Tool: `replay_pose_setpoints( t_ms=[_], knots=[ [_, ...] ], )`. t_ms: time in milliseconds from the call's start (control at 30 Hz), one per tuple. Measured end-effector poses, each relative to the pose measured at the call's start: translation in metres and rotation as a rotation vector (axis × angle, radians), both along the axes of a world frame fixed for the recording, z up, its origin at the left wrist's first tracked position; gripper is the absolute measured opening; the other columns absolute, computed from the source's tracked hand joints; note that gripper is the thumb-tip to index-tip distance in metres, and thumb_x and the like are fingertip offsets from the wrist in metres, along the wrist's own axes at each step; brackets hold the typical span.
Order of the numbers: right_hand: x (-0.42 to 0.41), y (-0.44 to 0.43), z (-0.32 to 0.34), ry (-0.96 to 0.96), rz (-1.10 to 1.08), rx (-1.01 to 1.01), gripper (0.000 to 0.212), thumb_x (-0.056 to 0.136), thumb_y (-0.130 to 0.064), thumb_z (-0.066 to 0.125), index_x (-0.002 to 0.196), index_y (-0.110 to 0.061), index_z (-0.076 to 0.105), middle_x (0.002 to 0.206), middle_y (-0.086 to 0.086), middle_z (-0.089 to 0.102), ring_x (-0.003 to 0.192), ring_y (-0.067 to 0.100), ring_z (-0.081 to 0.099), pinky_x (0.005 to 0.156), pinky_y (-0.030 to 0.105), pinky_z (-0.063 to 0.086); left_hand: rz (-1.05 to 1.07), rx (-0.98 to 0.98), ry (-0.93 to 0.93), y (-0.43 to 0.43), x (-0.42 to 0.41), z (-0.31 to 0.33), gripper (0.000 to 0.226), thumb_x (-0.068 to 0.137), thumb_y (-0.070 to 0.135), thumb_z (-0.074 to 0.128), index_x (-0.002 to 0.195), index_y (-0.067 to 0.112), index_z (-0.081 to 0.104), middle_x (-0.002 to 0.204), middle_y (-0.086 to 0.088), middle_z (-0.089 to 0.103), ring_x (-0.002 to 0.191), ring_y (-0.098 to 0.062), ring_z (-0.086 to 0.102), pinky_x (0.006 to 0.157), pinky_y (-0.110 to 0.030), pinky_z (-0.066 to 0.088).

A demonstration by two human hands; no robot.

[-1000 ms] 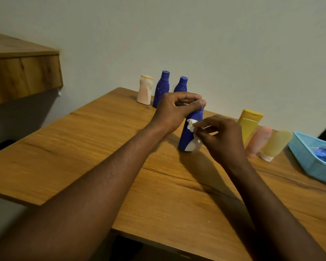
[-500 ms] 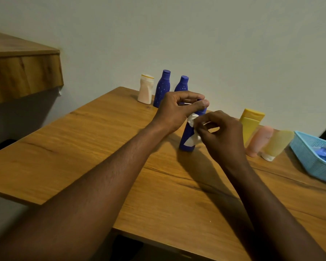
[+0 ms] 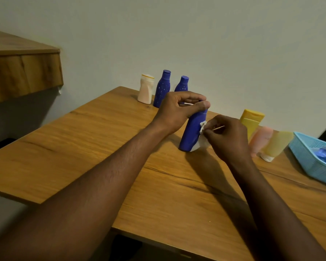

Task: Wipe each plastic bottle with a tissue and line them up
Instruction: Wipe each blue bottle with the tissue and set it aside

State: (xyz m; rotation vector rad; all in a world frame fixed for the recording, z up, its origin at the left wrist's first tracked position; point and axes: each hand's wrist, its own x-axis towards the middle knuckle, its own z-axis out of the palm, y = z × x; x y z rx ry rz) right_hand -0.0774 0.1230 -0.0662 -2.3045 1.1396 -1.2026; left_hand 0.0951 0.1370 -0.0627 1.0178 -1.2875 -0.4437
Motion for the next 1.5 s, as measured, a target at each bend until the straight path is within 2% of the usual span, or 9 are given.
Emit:
replay_pose_setpoints(
  t_ms=[233,367,467,600,800,933,1033,1233,1500],
  knots=[
    [0.004,-0.002,0.001,-0.344,0.025,-0.012,0.012,0.093,-0.010,0.065,0.104,-0.012,0.071,0.095,-0.002,0.071,0.094,0.013,0.068,0.085,0.038,0.060,-0.038,-0.018,-0.040,0.000,-0.002,0.000,0.021,0.091,0.017,0.079,0.112,0.016,0.075,0.101,0.016,0.072,0.093,0.009,0.068,0.077,-0.012,0.054],
    [0.006,-0.003,-0.003,-0.406,0.114,0.216,0.013,0.098,-0.017,0.059,0.106,-0.012,0.069,0.099,0.004,0.072,0.097,0.020,0.069,0.088,0.044,0.059,-0.031,-0.022,-0.028,0.000,0.001,-0.002,0.022,0.091,0.017,0.079,0.113,0.015,0.076,0.100,0.017,0.073,0.093,0.008,0.069,0.077,-0.013,0.055],
    [0.006,-0.002,-0.007,-0.383,0.167,0.477,0.023,0.104,-0.024,0.049,0.105,-0.010,0.068,0.102,0.006,0.072,0.101,0.024,0.069,0.085,0.040,0.060,-0.034,-0.030,-0.019,-0.001,0.000,-0.003,0.026,0.091,0.016,0.079,0.116,0.012,0.075,0.101,0.015,0.074,0.094,0.004,0.070,0.078,-0.015,0.056],
    [0.006,-0.001,-0.005,-0.469,0.127,0.621,0.035,0.107,-0.036,0.041,0.109,-0.012,0.066,0.108,0.010,0.071,0.102,0.028,0.068,0.085,0.042,0.059,-0.040,-0.028,-0.019,0.000,-0.005,-0.002,0.028,0.091,0.016,0.079,0.118,0.010,0.075,0.102,0.014,0.074,0.093,0.006,0.070,0.075,-0.013,0.054],
    [0.004,-0.003,0.002,-0.663,0.181,0.521,0.046,0.105,-0.048,0.039,0.116,-0.012,0.067,0.111,0.009,0.071,0.105,0.024,0.069,0.088,0.039,0.059,-0.048,-0.011,-0.013,0.002,-0.005,-0.002,0.024,0.091,0.015,0.078,0.115,0.014,0.074,0.101,0.017,0.072,0.091,0.009,0.069,0.074,-0.011,0.053],
    [0.009,-0.001,-0.005,-0.489,0.141,0.569,0.047,0.106,-0.050,0.032,0.117,-0.019,0.065,0.114,0.007,0.070,0.106,0.023,0.067,0.088,0.039,0.058,-0.045,-0.015,-0.013,0.004,-0.005,-0.001,0.028,0.091,0.014,0.078,0.119,0.009,0.074,0.102,0.012,0.073,0.093,0.005,0.071,0.077,-0.014,0.055],
    [0.011,0.002,-0.008,-0.402,0.140,0.625,0.034,0.107,-0.040,0.037,0.109,-0.022,0.065,0.112,0.009,0.068,0.103,0.024,0.066,0.086,0.040,0.058,-0.047,0.004,-0.014,0.005,-0.004,0.000,0.031,0.090,0.016,0.080,0.120,0.012,0.074,0.106,0.010,0.074,0.098,-0.001,0.071,0.081,-0.017,0.057],
    [0.005,-0.004,-0.007,-0.553,0.154,0.663,0.017,0.098,-0.020,0.058,0.106,-0.010,0.069,0.112,0.008,0.069,0.108,0.026,0.064,0.075,0.033,0.054,-0.068,0.050,-0.059,0.009,0.002,0.002,0.043,0.088,0.015,0.082,0.130,0.015,0.070,0.119,0.004,0.072,0.110,-0.011,0.070,0.086,-0.018,0.058],
    [0.001,-0.004,-0.006,-0.521,0.158,0.400,0.017,0.088,-0.005,0.067,0.105,-0.008,0.066,0.101,0.009,0.071,0.096,0.023,0.071,0.082,0.043,0.061,-0.029,0.039,-0.052,0.008,0.002,-0.002,0.046,0.086,0.013,0.084,0.130,0.014,0.069,0.122,0.001,0.074,0.111,-0.011,0.071,0.091,-0.026,0.060]
  ],
)
